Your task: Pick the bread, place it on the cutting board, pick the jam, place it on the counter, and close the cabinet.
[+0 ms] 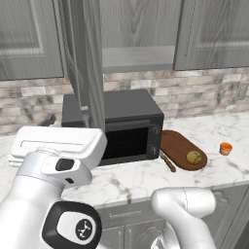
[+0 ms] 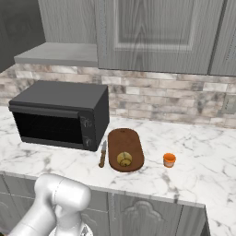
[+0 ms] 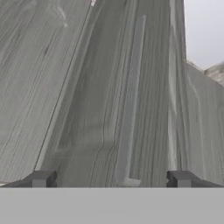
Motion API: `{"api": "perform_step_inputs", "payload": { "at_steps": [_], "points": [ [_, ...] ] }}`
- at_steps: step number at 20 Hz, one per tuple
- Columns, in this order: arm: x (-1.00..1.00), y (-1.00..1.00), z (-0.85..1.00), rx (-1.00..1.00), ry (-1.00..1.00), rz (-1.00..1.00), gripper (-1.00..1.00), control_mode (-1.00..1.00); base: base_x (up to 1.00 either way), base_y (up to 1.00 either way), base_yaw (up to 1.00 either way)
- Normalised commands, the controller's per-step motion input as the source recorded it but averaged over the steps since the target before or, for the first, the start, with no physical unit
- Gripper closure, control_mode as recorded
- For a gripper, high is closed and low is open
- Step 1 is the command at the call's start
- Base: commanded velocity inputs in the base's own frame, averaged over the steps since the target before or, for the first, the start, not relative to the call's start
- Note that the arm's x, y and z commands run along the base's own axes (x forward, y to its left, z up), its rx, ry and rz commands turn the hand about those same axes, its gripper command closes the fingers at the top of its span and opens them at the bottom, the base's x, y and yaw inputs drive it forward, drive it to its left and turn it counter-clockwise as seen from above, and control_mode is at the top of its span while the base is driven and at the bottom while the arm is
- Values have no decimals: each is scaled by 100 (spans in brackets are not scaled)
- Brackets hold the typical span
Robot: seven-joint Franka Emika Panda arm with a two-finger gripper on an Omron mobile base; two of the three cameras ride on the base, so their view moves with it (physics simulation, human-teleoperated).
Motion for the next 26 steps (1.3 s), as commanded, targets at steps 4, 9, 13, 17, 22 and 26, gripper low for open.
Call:
{"api": "perform_step_inputs", "payload": {
  "at_steps": [4,9,13,17,22,26],
  "points": [
    [25,1,0,0,0,-4,-100,-100,0,0,0],
    [12,8,0,0,0,-3,-100,-100,0,0,0],
    [13,3,0,0,0,-4,-100,-100,0,0,0],
    [6,0,1,0,0,-4,-100,-100,0,0,0],
    [4,-7,6,2,0,-3,-100,-100,0,0,0],
    [4,-18,11,3,0,-1,-100,-100,0,0,0]
  ]
}}
